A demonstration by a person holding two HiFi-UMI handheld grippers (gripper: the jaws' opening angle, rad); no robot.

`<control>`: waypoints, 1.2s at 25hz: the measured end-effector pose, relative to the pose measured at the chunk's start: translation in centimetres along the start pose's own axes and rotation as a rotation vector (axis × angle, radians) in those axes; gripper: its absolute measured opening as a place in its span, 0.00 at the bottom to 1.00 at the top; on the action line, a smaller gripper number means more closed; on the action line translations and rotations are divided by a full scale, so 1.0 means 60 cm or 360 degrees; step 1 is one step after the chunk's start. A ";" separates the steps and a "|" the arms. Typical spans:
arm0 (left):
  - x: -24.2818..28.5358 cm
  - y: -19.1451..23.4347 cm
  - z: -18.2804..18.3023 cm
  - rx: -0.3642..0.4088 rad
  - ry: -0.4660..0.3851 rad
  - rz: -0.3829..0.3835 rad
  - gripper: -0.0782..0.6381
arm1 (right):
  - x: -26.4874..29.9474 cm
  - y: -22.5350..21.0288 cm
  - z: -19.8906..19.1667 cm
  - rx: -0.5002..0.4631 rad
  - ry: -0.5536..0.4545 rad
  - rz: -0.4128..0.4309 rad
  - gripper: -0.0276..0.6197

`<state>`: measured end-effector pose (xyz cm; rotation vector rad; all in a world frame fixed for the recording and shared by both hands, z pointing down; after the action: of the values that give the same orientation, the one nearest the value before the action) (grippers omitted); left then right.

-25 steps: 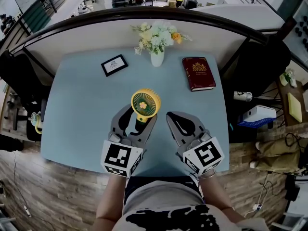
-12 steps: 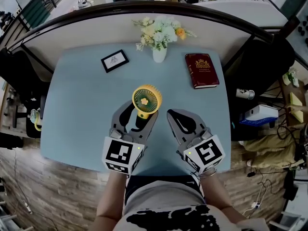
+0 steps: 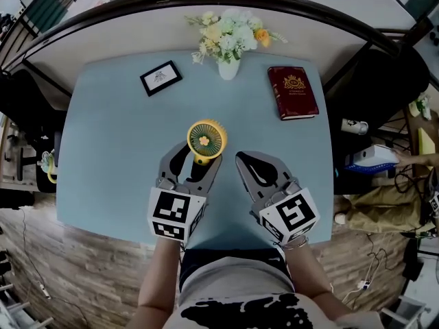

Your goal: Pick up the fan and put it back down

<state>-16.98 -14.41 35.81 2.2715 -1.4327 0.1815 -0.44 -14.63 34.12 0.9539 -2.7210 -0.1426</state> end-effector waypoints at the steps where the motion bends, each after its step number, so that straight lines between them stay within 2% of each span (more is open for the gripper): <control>1: 0.005 0.005 -0.006 -0.0015 0.0023 0.0004 0.49 | 0.005 -0.001 -0.007 0.0011 0.0014 0.0002 0.05; 11: 0.047 0.056 -0.080 -0.0127 0.0270 0.0078 0.49 | 0.044 0.000 -0.087 0.0141 0.0177 0.0042 0.05; 16: 0.078 0.065 -0.129 -0.0066 0.0401 0.0088 0.49 | 0.057 -0.002 -0.132 0.0198 0.0275 0.0053 0.05; 21: 0.096 0.079 -0.176 -0.0103 0.0522 0.0101 0.50 | 0.074 0.010 -0.173 0.0229 0.0369 0.0099 0.05; 30: 0.138 0.116 -0.224 -0.0070 0.0662 0.0198 0.50 | 0.096 0.027 -0.240 0.0294 0.0545 0.0185 0.05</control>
<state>-17.74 -17.88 52.69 1.9603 -1.3350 0.6154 -1.86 -17.07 49.47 0.7792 -2.4899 0.2734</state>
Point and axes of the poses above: the fingertips, and each gripper's own axes: x forward along the fingers, y to its left, z out of its top, the point moved 8 cm from there along -x, backward along the fingers, and after that the axes turned 14 degrees about -x, right-handed, at the moved point
